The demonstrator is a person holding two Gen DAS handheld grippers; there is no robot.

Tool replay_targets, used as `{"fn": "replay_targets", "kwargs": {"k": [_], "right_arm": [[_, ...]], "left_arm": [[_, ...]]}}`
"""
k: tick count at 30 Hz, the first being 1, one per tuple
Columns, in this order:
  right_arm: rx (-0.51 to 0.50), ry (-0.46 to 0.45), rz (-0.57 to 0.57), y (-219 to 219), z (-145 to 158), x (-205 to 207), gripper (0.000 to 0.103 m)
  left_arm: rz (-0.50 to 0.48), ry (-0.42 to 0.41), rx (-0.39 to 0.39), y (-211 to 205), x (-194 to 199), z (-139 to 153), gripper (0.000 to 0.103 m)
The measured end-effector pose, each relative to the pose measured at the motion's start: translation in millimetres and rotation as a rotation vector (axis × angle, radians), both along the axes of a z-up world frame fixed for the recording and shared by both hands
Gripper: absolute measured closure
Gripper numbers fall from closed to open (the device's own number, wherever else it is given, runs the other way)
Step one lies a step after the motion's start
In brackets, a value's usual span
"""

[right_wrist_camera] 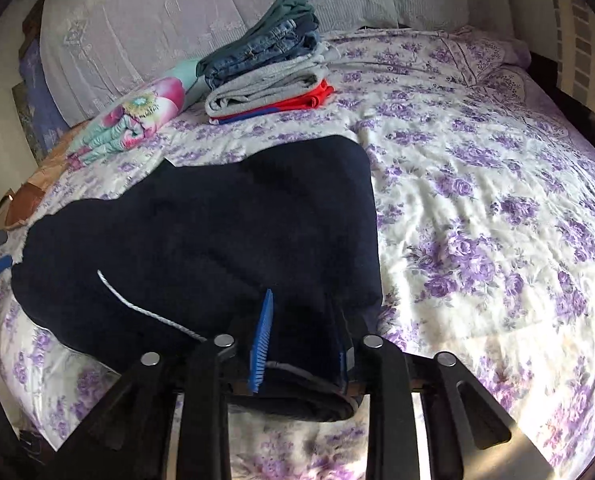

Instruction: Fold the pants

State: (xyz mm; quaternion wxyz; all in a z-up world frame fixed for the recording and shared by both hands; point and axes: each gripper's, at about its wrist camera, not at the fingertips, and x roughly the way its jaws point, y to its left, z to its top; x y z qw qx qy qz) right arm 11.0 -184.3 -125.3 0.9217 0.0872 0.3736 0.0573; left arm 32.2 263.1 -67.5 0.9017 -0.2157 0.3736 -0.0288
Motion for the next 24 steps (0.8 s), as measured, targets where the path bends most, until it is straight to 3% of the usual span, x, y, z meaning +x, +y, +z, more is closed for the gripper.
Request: {"fn": "replay_targets", "kwargs": {"k": [4,11,15,19,20,21,22,24], "right_arm": [[0.044,-0.031,0.02,-1,15,-14,0.062],[0.056,-0.015,0.055,8,18,-24,0.062],[0.075,-0.019,0.031,1,20,-31,0.061],[0.087,0.0,0.017,-2,17,-31,0.06],[0.08,0.001,0.016,-2,17,-32,0.06],[0.074,0.001,0.015,0,17,-33,0.06],[0.068,0.0,0.014,1,17,-33,0.06],[0.054,0.006,0.009,3,17,-32,0.06]], "left_arm": [[0.098,0.072,-0.038,35,-34,-10,0.021],[0.044,0.206,-0.253,33,-20,-61,0.02],[0.026,0.206,-0.208,14,6,-65,0.005],[0.019,0.211,-0.212,5,49,-68,0.007],[0.04,0.202,-0.203,4,55,-66,0.021],[0.041,0.188,-0.19,3,57,-61,0.062],[0.023,0.176,-0.188,1,59,-58,0.077],[0.008,0.111,-0.228,3,55,-50,0.082]]}}
